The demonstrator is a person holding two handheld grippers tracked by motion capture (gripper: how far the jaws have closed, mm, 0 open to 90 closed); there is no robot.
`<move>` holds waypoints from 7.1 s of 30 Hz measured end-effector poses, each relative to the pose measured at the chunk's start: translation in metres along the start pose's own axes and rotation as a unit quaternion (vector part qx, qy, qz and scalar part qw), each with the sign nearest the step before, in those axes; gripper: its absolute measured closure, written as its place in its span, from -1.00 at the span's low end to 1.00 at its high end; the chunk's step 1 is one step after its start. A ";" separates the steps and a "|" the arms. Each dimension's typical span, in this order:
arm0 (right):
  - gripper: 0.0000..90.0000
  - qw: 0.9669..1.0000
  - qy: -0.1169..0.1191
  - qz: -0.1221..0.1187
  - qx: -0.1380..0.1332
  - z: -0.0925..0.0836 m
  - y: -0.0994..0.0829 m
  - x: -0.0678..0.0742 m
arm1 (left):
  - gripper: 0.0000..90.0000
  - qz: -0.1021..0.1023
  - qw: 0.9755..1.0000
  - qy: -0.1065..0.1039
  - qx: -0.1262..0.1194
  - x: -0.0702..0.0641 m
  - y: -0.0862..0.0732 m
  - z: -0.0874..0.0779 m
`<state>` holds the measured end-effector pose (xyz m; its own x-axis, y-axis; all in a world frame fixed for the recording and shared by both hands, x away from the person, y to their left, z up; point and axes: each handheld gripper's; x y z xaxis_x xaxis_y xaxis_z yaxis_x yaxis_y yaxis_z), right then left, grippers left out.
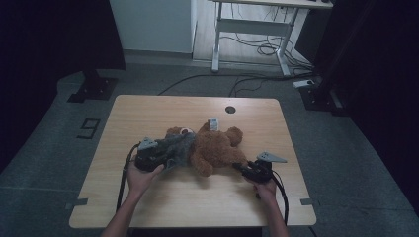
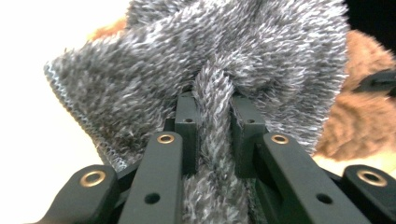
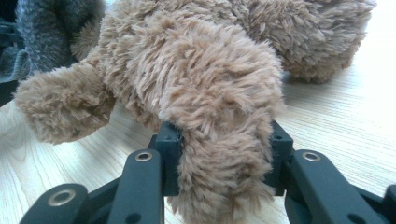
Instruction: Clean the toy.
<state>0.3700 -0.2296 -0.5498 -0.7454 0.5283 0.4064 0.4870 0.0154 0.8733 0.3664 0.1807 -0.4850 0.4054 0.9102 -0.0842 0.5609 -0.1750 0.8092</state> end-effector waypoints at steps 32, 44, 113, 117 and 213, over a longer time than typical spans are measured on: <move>0.16 1.000 -0.017 -0.005 -0.012 -0.009 0.000 -0.002 | 0.68 -0.007 0.999 -0.052 0.010 -0.014 0.059 0.040; -0.21 0.998 -0.016 -0.016 -0.060 -0.030 0.022 0.010 | 0.69 -0.011 0.997 -0.080 -0.009 -0.020 0.028 0.024; 0.36 0.999 0.002 -0.014 0.053 0.031 0.006 0.029 | 0.69 0.010 1.000 0.015 -0.013 -0.003 0.015 -0.008; 0.36 0.999 0.002 -0.012 0.052 0.031 0.006 0.029 | 0.69 -0.004 0.999 0.038 0.002 0.013 0.004 -0.005; 0.42 0.997 -0.067 -0.038 0.019 0.050 0.012 0.016 | 0.70 0.060 0.998 0.027 0.021 -0.050 0.095 0.051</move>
<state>0.3861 -0.1786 -0.5460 -0.7146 0.6333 0.2972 0.4498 0.0907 0.8885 0.4361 0.0994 -0.4339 0.4329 0.9004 0.0430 0.5407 -0.2975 0.7868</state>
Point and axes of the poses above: each handheld gripper's, and its own axes: z roughly forward along the jaws, y roughly out of its top, x roughly to its left, and after that the axes turned 13 degrees about y, right-handed
